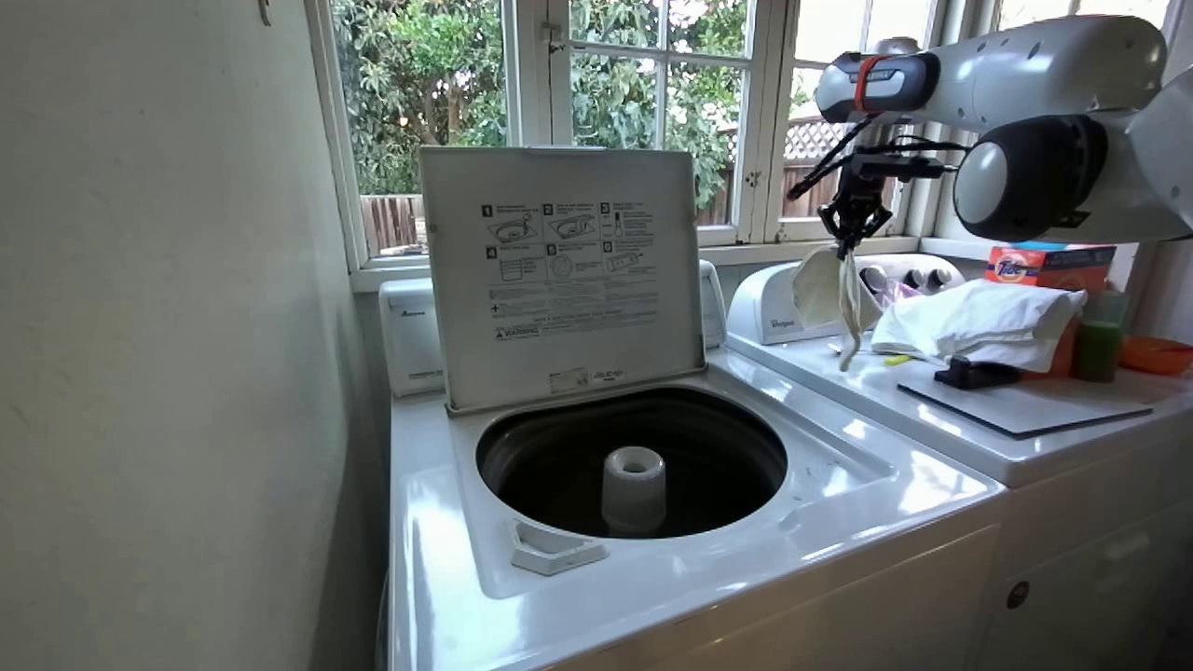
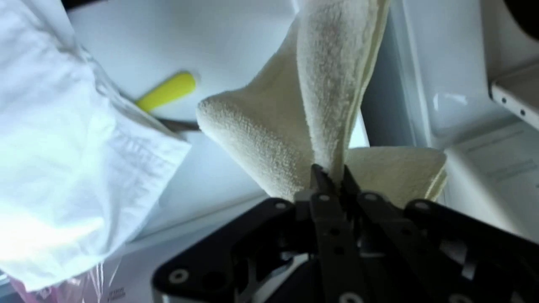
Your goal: Remove the smaller white towel from the top of the right washing machine
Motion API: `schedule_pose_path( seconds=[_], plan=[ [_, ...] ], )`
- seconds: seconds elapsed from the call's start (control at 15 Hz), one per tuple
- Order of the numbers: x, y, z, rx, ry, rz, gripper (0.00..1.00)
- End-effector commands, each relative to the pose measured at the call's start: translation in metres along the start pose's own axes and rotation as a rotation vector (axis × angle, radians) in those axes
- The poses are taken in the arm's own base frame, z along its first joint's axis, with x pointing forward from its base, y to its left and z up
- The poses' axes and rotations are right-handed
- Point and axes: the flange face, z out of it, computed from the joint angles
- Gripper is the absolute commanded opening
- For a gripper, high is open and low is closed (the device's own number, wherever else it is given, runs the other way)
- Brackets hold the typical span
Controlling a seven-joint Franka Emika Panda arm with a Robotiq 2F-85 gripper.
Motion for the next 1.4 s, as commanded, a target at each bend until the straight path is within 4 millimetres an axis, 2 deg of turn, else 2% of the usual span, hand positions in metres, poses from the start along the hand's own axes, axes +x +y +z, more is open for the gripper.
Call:
schedule_pose_path(
  seconds=[0.0, 0.4, 0.47, 0.53, 0.6, 0.73, 0.93, 1.13, 1.27, 1.33],
  plan=[
    [-0.021, 0.012, 0.030, 0.021, -0.204, 0.022, 0.02],
    [-0.036, 0.034, 0.087, -0.043, -0.384, 0.119, 0.02],
    [-0.036, 0.036, 0.094, -0.061, -0.388, 0.134, 0.32],
    [-0.031, 0.035, 0.096, -0.071, -0.354, 0.137, 0.32],
    [-0.024, 0.035, 0.093, -0.079, -0.304, 0.133, 0.40],
    [-0.017, 0.029, 0.072, -0.075, -0.235, 0.106, 0.55],
    [-0.012, 0.017, 0.028, -0.085, -0.141, 0.082, 0.77],
    [-0.016, -0.001, -0.009, -0.074, -0.108, 0.048, 0.98],
    [-0.019, -0.013, -0.024, -0.047, -0.098, 0.009, 1.00],
    [-0.016, -0.007, -0.017, -0.064, -0.088, 0.045, 0.98]
  ],
)
